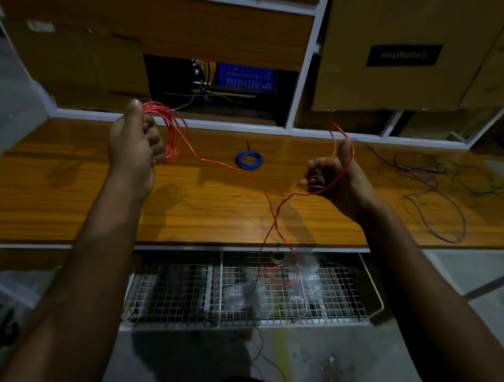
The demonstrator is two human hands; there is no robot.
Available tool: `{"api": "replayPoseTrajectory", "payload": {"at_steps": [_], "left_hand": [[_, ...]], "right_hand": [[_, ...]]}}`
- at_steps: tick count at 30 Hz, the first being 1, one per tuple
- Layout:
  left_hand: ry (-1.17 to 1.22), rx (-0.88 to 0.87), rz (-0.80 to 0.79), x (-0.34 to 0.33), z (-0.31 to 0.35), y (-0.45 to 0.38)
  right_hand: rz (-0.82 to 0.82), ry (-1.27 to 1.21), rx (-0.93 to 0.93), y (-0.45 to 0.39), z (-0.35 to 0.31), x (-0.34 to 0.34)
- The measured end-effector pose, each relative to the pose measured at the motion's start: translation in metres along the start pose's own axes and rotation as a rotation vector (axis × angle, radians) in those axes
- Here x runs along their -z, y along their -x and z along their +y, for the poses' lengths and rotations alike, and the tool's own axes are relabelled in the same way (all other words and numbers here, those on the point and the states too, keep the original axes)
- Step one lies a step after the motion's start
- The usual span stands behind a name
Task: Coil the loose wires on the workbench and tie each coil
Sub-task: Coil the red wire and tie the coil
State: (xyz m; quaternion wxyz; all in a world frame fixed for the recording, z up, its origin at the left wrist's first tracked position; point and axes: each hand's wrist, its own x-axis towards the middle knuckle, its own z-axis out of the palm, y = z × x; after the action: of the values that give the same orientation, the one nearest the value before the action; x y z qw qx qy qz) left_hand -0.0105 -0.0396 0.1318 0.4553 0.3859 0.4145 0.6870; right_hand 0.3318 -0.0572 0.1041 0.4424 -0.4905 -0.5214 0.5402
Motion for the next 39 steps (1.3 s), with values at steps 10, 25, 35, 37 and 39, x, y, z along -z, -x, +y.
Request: {"api": "replayPoseTrajectory", "payload": {"at_steps": [10,25,35,37,39], "left_hand": [[-0.008,-0.013,0.029,0.006,0.009,-0.008],[-0.245,0.036,-0.164,-0.029,-0.035,0.018],[-0.259,0.254,-0.423,-0.101,-0.087,0.063],[-0.272,0.281,-0.462,-0.114,-0.096,0.069],[-0.259,0.299,-0.512,-0.122,-0.104,0.075]], "right_hand": [[-0.423,-0.403,-0.107,0.006,-0.038,0.02],[-0.459,-0.177,-0.067,-0.006,-0.1,-0.008],[-0.15,-0.385,-0.042,-0.018,-0.113,-0.034],[-0.089,-0.41,-0.043,-0.02,-0.114,-0.036],[-0.035,-0.428,-0.04,-0.021,-0.113,-0.037]]}}
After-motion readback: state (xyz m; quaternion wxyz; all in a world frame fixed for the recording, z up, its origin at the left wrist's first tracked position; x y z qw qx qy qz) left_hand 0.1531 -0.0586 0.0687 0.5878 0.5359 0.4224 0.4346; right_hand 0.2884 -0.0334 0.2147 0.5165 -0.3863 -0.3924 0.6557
